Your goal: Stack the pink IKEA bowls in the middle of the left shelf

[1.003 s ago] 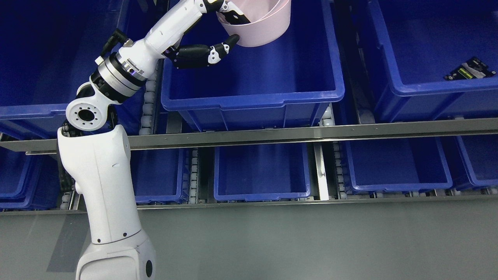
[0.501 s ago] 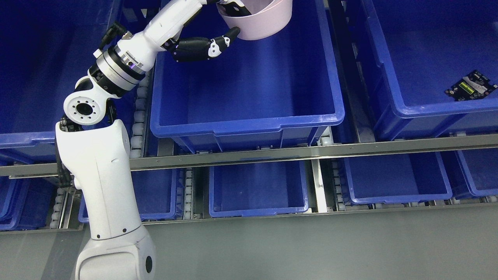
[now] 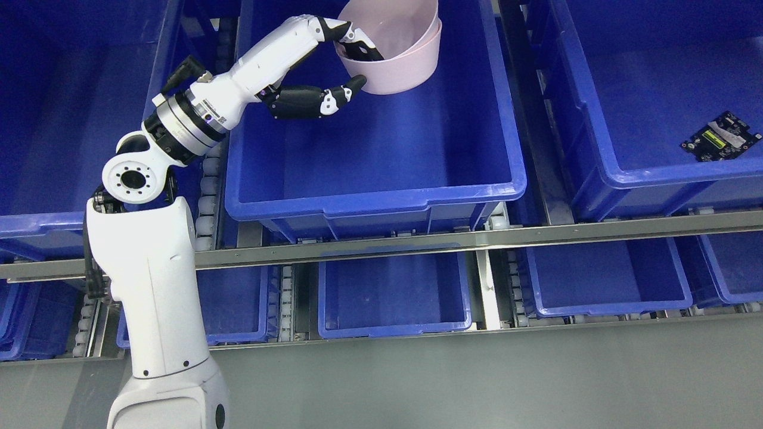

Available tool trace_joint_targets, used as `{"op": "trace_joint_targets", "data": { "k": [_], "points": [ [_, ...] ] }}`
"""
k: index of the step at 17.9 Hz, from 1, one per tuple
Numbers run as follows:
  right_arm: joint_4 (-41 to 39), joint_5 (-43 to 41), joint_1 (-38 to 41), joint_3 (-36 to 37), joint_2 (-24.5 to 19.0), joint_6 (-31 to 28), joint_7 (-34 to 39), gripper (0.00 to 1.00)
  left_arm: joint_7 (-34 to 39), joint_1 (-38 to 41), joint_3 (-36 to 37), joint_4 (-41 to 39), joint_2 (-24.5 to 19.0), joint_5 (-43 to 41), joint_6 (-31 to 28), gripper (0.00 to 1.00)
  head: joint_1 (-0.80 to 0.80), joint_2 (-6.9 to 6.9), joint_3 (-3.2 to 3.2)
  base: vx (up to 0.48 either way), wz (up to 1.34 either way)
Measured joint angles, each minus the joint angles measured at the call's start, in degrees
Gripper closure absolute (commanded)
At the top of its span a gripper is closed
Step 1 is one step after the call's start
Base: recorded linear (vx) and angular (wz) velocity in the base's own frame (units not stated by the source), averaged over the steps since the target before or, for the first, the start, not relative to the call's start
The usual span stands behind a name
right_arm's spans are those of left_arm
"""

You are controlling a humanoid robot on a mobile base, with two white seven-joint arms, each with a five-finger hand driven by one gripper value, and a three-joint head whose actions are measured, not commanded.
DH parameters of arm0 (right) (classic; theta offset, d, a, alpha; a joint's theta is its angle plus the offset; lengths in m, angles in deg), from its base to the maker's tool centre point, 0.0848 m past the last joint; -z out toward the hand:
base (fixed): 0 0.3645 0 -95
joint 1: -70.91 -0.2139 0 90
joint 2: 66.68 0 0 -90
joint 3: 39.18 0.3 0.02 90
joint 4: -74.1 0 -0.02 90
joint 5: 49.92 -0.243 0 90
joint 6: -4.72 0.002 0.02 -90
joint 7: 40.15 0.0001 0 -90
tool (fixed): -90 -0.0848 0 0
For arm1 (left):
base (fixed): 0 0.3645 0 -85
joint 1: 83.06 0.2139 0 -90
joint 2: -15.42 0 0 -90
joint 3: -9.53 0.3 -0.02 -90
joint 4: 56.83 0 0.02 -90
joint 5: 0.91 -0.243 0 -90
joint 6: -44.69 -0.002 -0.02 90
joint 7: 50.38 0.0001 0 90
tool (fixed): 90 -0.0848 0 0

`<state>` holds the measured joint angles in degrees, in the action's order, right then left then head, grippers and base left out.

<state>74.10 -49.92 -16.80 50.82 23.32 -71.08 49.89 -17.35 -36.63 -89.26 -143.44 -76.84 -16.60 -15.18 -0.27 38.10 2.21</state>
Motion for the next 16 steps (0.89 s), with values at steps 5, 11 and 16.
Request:
{"op": "trace_joint_targets", "data": {
  "k": [5, 11, 16],
  "points": [
    [0.00, 0.00, 0.00, 0.00, 0.00, 0.00, 0.00, 0.00, 0.01, 0.71, 1.06, 0.63, -0.95, -1.81, -1.25, 0.56, 0.00, 0.00, 0.00, 0.000, 0.00],
    [0.00, 0.00, 0.00, 0.00, 0.00, 0.00, 0.00, 0.00, 1.67, 0.56, 1.24, 1.15, -1.36, -3.36, -1.42, 0.13, 0.00, 0.00, 0.00, 0.000, 0.00],
    [0.00, 0.00, 0.00, 0.00, 0.00, 0.00, 0.00, 0.00, 18.85, 0.56, 0.27, 1.63, -0.04, -0.50, -1.12, 0.02, 0.00, 0.00, 0.00, 0.000, 0.00]
  ]
}}
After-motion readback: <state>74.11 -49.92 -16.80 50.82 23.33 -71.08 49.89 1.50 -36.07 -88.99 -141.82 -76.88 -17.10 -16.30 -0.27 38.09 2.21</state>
